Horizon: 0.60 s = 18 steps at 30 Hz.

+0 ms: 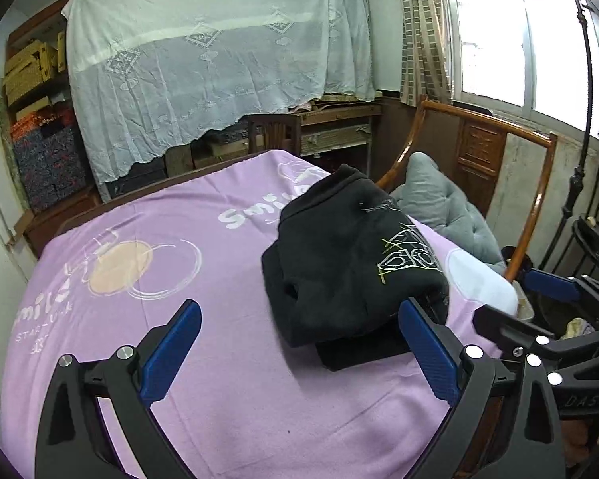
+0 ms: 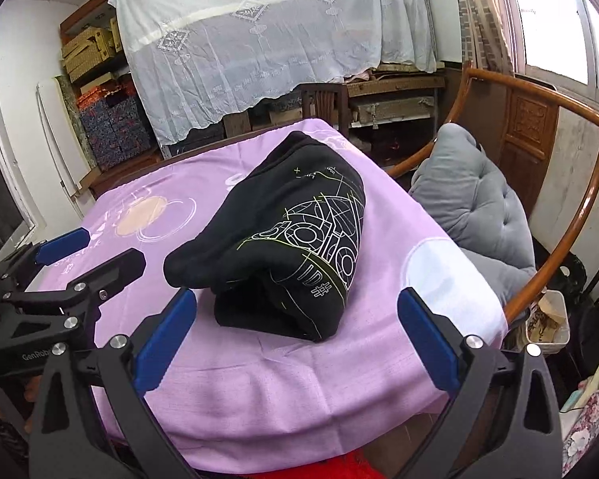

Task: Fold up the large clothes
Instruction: 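Set the folded hoodie down, open both tools and withdraw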

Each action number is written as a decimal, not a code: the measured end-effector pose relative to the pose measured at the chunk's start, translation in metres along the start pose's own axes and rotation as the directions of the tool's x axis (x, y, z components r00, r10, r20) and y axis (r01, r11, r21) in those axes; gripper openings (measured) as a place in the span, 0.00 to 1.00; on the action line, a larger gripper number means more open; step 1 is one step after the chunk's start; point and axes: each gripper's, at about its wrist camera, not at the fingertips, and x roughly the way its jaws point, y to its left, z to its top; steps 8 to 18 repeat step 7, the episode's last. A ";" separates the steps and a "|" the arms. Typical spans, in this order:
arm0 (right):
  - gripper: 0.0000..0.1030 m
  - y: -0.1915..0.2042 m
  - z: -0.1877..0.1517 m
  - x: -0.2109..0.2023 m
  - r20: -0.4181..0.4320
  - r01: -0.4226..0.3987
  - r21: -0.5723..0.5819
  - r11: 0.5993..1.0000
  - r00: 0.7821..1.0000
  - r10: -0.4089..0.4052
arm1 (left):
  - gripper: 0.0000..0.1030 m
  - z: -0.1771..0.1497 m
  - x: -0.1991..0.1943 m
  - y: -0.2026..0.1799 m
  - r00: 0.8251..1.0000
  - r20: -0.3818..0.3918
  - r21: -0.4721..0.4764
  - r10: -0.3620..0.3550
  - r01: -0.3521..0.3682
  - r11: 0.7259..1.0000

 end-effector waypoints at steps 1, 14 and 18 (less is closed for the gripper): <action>0.95 0.000 0.000 0.000 0.000 0.000 0.002 1.000 1.000 0.000 | 0.96 0.000 0.000 -0.001 1.000 -0.003 0.002 0.010 -0.010 1.000; 0.95 -0.002 0.000 -0.003 0.012 -0.001 0.024 1.000 1.000 0.001 | 0.96 -0.001 -0.003 0.004 1.000 -0.013 -0.022 0.006 -0.006 1.000; 0.95 -0.002 0.000 -0.003 0.012 -0.001 0.024 1.000 1.000 0.001 | 0.96 -0.001 -0.003 0.004 1.000 -0.013 -0.022 0.006 -0.006 1.000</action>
